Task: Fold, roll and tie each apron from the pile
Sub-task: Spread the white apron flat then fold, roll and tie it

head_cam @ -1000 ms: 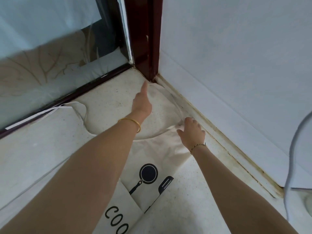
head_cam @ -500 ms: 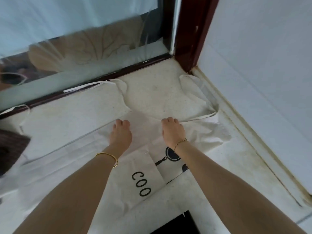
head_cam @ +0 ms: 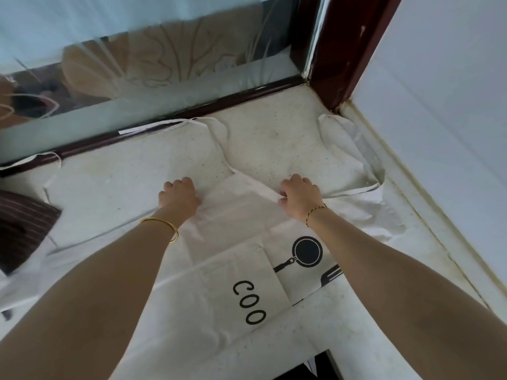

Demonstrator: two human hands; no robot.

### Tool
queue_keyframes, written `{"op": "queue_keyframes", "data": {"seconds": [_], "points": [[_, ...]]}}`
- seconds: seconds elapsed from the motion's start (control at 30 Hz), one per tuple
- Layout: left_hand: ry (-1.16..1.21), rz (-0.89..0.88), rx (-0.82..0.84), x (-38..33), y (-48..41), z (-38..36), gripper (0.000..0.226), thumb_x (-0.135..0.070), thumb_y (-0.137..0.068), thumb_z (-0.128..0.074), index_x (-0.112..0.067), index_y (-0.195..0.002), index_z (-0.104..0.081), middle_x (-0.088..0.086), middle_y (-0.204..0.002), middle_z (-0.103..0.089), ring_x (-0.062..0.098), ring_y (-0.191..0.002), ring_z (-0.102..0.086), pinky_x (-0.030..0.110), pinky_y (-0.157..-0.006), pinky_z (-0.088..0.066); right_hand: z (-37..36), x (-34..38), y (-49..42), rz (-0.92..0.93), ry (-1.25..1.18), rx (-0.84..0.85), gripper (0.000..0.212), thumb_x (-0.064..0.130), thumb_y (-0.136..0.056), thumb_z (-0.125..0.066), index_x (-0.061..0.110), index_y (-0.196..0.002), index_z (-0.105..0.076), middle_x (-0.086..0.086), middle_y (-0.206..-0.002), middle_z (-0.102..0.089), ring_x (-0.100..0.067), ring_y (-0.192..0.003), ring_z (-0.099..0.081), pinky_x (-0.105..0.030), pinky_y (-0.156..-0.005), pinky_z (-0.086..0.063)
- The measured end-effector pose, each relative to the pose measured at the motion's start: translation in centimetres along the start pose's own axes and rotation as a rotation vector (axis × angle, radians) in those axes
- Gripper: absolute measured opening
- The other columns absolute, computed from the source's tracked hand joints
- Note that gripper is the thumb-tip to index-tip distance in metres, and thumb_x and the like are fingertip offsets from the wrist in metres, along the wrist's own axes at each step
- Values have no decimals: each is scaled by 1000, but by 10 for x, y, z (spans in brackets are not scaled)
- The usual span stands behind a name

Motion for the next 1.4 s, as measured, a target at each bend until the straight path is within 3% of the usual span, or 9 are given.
{"op": "queue_keyframes", "data": {"seconds": [0.13,0.33,0.43,0.53,0.7,0.8,1.0,1.1,1.4], "points": [[44,1,99,1,-7,-1,28,-29,-93,-52,-14,-116,-55,12,-120,-51,32,-114,-48,39,-94,-36,3,-5,1,-57,-136,41,14,17,-85,-51,13,-97,-42,-2,-90,-53,-26,-82,-54,-34,-77,-35],[290,-53,90,-8,-11,7,14,-26,-89,-60,-18,-94,-50,-1,-93,-53,25,-95,-51,38,-93,-32,4,-23,1,-169,-169,103,24,7,-80,-49,16,-100,-55,0,-92,-63,-23,-89,-58,-35,-84,-29],[403,-67,50,-16,-13,12,22,-17,-84,-67,-13,-99,-51,2,-95,-53,29,-96,-52,40,-93,-40,3,-36,-1,-216,-129,80,14,7,-82,-47,16,-74,-54,1,-73,-56,-25,-78,-55,-32,-79,-30],[473,-93,-2,-24,-16,15,24,-11,-83,-67,-7,-103,-54,13,-105,-57,34,-95,-54,40,-86,-46,2,-51,0,-278,-77,83,29,14,-84,-51,16,-58,-37,3,-59,-42,-24,-68,-48,-31,-75,-30],[491,-135,-19,-16,-14,15,37,-22,-83,-70,-15,-113,-50,4,-100,-61,28,-96,-58,40,-92,-43,20,-36,4,-299,89,-7,7,12,-86,-53,15,-84,-47,-1,-87,-54,-21,-81,-46,-33,-80,-32],[339,-127,-62,17,-7,16,51,-32,-82,-71,-16,-125,-48,4,-116,-57,27,-112,-51,42,-96,-35,36,23,5,-103,166,-189,30,2,-83,-52,10,-112,-49,-9,-110,-50,-27,-99,-48,-37,-84,-41],[158,129,-241,124,23,12,37,2,-86,-48,-9,-121,-56,15,-123,-49,34,-115,-42,44,-94,-37,-19,180,7,369,-112,20,29,-5,-88,-45,6,-115,-48,-14,-118,-43,-32,-98,-55,-36,-68,-41],[149,190,-201,162,32,0,41,7,-85,-40,-9,-119,-57,15,-123,-49,34,-114,-42,44,-95,-37,-39,212,-1,405,-121,24,37,-6,-86,-46,8,-120,-45,-13,-124,-37,-33,-95,-54,-33,-64,-37],[183,103,-132,199,26,-2,15,-20,-91,-58,-9,-100,-63,12,-110,-50,33,-108,-46,45,-89,-45,-51,222,-31,385,-101,38,44,-4,-86,-45,13,-127,-46,-12,-125,-32,-31,-90,-55,-38,-76,-51]]}}
Point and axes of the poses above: each hand's wrist, its own y-axis away from the middle knuckle, its own z-axis out of the back of the hand, x = y × z, the point moved 7 cm from there along -y, towards the middle knuckle
